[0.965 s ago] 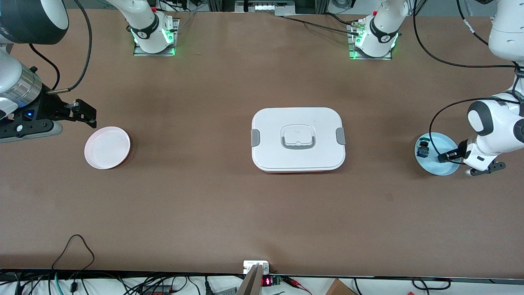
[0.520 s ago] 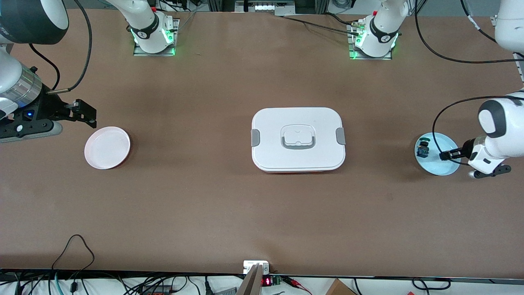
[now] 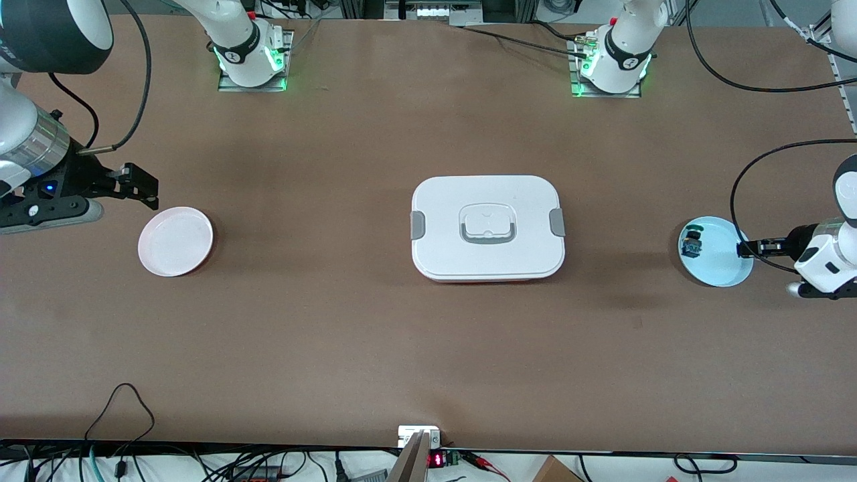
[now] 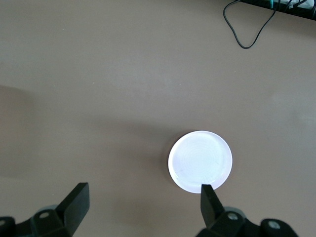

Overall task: Transfer orange switch to right arm and place
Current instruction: 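Lift the orange switch with the left gripper while the right gripper approaches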

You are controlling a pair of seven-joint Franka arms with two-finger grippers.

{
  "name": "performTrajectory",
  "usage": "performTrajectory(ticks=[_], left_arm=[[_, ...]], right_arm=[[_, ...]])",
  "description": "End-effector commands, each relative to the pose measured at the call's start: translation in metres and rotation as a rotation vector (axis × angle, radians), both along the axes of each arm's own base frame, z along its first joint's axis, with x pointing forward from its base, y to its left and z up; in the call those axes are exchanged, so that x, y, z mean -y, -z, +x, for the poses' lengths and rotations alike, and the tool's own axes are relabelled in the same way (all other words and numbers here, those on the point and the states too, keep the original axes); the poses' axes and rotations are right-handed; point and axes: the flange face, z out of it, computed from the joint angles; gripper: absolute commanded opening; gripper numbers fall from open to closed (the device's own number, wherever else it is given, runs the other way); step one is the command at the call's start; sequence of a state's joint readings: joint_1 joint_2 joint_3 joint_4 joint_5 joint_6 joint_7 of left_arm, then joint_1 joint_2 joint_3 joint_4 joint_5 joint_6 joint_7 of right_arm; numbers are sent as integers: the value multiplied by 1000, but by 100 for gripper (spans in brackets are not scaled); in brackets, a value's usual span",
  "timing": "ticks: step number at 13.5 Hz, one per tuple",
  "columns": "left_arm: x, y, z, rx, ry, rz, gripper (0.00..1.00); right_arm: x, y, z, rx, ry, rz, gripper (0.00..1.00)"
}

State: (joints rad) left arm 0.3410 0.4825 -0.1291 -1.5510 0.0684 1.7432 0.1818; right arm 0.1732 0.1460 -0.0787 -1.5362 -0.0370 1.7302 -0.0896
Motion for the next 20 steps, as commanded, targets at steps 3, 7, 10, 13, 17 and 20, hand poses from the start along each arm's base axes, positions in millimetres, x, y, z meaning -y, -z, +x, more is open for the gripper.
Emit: performTrajectory(ticks=[3,7,10,13,17,20], left_arm=[[43,-5,4,-41,0,-278,44],[68,28,13,58,176,-646,43],[117,30,21,130,296,-815,42],[156,28,27,260,372,-1062,42],[199,24,33,380,399,-1273,42],[248,19,30,405,497,-1339,36]], right_arm=[[-21,4,2,6,-28,2,100],[-14,40,14,-57,-25,-22,100],[-3,51,15,-85,9,34,100],[-12,63,17,-117,14,131,100],[-39,59,4,-203,-77,325,100],[-61,54,1,-263,-38,630,100]])
